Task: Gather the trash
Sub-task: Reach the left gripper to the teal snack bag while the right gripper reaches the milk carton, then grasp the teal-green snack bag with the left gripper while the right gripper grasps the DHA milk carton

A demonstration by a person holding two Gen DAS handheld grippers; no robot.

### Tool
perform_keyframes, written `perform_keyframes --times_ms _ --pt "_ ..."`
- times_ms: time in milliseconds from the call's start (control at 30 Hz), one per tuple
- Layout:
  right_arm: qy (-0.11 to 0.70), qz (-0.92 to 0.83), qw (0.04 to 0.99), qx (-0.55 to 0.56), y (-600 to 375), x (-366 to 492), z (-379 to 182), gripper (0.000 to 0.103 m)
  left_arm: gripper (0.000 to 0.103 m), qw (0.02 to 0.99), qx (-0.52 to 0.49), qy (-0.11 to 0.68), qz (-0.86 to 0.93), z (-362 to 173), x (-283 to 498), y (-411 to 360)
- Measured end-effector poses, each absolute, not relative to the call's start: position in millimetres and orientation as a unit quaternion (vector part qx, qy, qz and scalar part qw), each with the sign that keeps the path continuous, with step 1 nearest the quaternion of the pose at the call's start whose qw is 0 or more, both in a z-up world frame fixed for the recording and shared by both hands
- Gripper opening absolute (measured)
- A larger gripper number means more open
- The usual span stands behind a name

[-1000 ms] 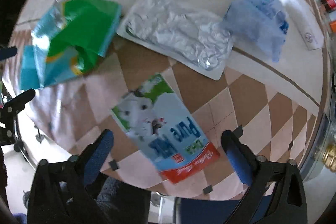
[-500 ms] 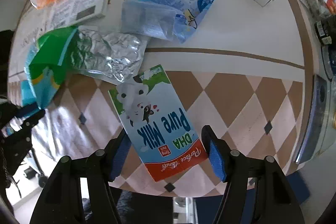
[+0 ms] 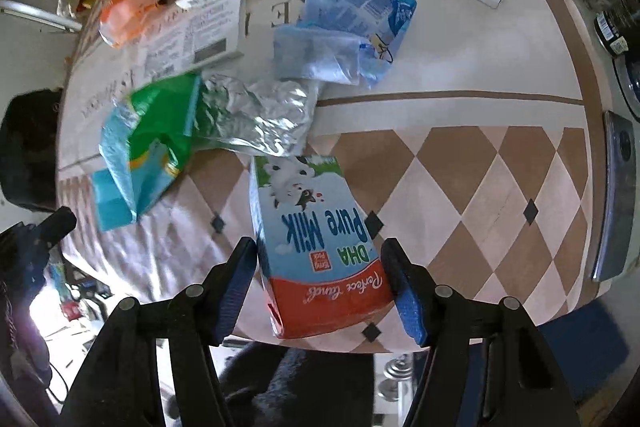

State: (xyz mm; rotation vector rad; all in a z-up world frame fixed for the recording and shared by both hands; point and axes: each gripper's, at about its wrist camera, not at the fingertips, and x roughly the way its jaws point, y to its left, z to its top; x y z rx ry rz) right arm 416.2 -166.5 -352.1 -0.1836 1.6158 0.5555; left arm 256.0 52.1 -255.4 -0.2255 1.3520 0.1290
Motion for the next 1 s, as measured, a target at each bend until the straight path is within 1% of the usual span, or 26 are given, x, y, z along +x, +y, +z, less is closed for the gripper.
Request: perform_keyframes --times_ms 67,167,267,333,400,433,467,533,600,633,667,700,733,800,933,1000 --pt "0.716 0.248 0.650 -0.061 -163 426 -353 0.062 0.005 0.768 -0.101 0.630 0.054 -262 276 59" --pt "0.716 0.249 0.650 -0.057 -152 437 -354 0.062 0.007 0.754 -0.124 0.644 0.026 -288 284 67" --pt "0.712 0.246 0.651 -0.095 -140 443 -357 0.062 0.015 0.735 -0.120 0.667 0.011 -314 288 77" --pt "0.713 0.242 0.646 -0.123 -130 446 -365 0.062 0.026 0.732 -0.108 0.672 -0.003 -321 291 73" --pt "0.715 0.246 0.640 -0.135 -124 442 -370 0.063 0.026 0.727 -0.104 0.679 -0.014 -324 294 70" --pt "0.717 0.251 0.636 -0.136 -121 440 -373 0.066 0.026 0.727 -0.097 0.680 -0.017 -324 295 68" --pt "0.720 0.251 0.633 -0.135 -120 437 -375 0.072 0.026 0.726 -0.092 0.681 -0.018 -324 297 66" --pt "0.724 0.251 0.631 -0.120 -125 434 -375 0.075 0.026 0.730 -0.082 0.678 -0.019 -314 296 64" --pt "0.724 0.245 0.637 -0.098 -134 432 -369 0.083 0.027 0.743 -0.065 0.666 -0.006 -301 295 63" --pt "0.722 0.240 0.644 -0.083 -141 430 -364 0.087 0.032 0.748 -0.062 0.661 -0.002 -295 293 62" --pt "0.719 0.232 0.651 -0.071 -151 427 -359 0.087 0.039 0.752 -0.064 0.656 0.002 -291 291 64" --pt "0.720 0.224 0.654 -0.067 -156 423 -356 0.087 0.051 0.756 -0.067 0.651 0.005 -288 289 66" --pt "0.722 0.216 0.654 -0.066 -159 419 -356 0.087 0.053 0.757 -0.067 0.650 0.007 -288 290 67" --pt "0.734 0.211 0.643 -0.064 -158 410 -366 0.087 0.054 0.750 -0.075 0.658 0.004 -297 294 70" --pt "0.745 0.204 0.631 -0.067 -148 399 -386 0.086 0.054 0.714 -0.083 0.694 -0.030 -333 310 67" --pt "0.740 0.207 0.634 -0.079 -140 394 -389 0.071 0.057 0.705 -0.089 0.703 -0.045 -342 317 61"
